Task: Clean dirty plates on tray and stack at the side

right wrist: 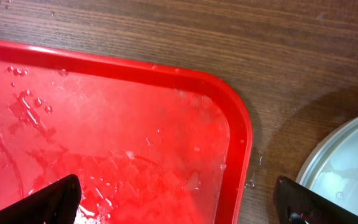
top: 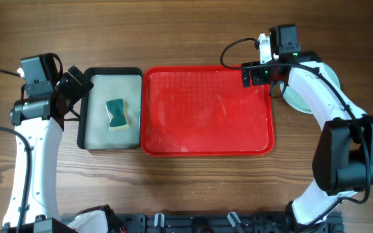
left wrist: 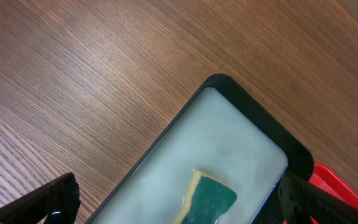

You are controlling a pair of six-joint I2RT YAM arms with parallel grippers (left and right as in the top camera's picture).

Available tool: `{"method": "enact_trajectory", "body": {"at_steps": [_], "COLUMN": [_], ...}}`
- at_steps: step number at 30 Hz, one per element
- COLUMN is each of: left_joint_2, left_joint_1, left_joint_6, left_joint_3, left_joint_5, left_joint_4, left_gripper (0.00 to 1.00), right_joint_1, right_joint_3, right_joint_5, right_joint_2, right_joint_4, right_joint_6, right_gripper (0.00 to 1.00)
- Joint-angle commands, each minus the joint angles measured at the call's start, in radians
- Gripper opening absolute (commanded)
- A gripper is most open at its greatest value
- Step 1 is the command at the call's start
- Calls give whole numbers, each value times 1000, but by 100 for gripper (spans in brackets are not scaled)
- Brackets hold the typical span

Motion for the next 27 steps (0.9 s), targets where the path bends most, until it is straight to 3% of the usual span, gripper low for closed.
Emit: {"method": "enact_trajectory", "body": {"at_steps": [1,10,27], "left_joint_2": [-2,-2,-2], "left_joint_1": [6,6,6], "left_joint_6": [-12,-13,-12], "left_joint_3": [16,16,16], "left_joint_5": [-10,-10,-10], "left_joint_4": [3,3,3], "left_gripper": [100,100,100], "right_joint_1": [-1,0,0], "right_joint_3": [-2,-2,-2], "right_joint_5": [-13,-13,-13], "right_joint_2": [-4,-108,-710], "right_joint_4": [18,21,20], "right_joint_6": [-18,-18,-18], "right_gripper": [100,100,100]}}
